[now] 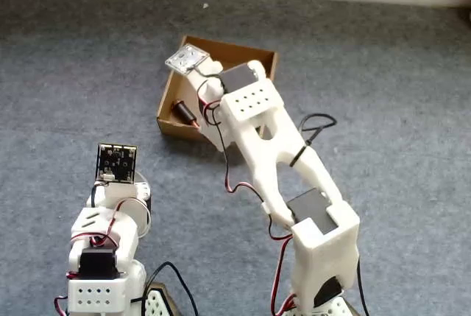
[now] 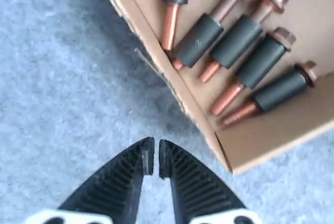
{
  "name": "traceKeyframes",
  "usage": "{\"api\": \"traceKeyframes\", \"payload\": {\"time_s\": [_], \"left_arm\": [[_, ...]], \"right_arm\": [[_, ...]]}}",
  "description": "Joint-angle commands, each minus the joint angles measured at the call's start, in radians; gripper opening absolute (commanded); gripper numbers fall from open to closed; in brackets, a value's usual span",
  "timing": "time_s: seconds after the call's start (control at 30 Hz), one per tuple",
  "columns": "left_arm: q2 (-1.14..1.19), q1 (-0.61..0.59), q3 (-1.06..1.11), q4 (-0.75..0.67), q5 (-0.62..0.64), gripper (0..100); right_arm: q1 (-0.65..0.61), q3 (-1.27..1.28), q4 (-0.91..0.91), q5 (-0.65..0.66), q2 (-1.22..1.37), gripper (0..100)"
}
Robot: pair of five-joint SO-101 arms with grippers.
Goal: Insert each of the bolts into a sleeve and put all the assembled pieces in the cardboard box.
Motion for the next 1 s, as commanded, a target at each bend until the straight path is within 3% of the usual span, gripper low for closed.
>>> {"api": "traceKeyframes", "payload": {"time_s": [0.0,0.27,0.6,0.97], "left_arm": [[-0.002,-0.005,0.019,-0.003,-0.011,3],[-0.002,-0.005,0.019,-0.003,-0.011,3],[-0.002,-0.004,0.019,-0.003,-0.011,3],[-0.002,-0.004,0.019,-0.003,-0.011,3]], "right_arm": [[-0.015,-0.053,0.062,-0.052,-0.157,0.5],[-0.013,0.271,0.082,-0.12,-0.584,0.5],[-0.001,0.822,-0.059,-0.153,-1.158,0.5],[0.22,1.247,-0.186,-0.149,-1.633,0.5]]}}
